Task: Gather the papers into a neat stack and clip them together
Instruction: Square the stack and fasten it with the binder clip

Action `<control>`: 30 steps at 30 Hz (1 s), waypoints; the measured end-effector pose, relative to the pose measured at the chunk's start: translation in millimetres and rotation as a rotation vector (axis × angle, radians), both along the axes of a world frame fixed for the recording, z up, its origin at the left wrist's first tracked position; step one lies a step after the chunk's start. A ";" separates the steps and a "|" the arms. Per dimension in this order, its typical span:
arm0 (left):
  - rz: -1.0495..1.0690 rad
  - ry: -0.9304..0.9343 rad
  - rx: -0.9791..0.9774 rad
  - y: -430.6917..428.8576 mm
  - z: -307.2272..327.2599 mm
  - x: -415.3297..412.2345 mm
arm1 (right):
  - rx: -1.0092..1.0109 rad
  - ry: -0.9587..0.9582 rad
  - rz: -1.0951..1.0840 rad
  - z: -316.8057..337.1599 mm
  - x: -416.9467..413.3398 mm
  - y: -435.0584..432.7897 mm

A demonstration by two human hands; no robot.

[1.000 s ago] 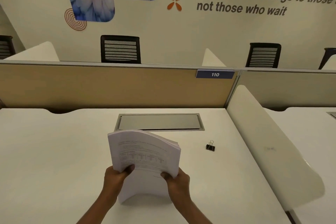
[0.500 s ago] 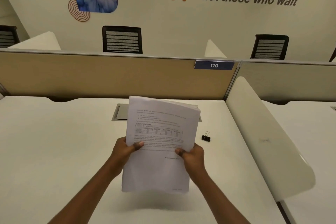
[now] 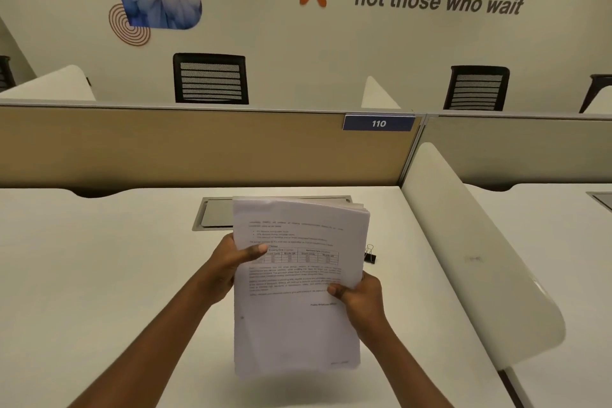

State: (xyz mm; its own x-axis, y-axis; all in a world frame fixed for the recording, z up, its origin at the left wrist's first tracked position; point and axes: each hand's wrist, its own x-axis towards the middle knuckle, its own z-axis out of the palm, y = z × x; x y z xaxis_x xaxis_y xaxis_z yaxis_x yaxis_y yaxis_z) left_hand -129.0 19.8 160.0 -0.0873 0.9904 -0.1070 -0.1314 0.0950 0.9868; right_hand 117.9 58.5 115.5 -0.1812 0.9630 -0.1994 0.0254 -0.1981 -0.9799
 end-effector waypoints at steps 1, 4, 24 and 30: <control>-0.005 0.010 0.004 2.5 1.3 1.0 | -0.001 0.002 0.000 -1.7 1.2 -0.2; 0.005 0.041 0.009 9.7 3.9 5.4 | -0.014 0.007 -0.030 -6.7 4.1 0.8; 0.038 0.030 0.001 39.1 -7.7 12.8 | -0.036 -0.013 -0.049 -30.1 5.4 26.2; 0.090 0.009 0.018 46.3 -20.3 13.4 | -0.025 -0.035 0.008 -36.7 5.5 37.2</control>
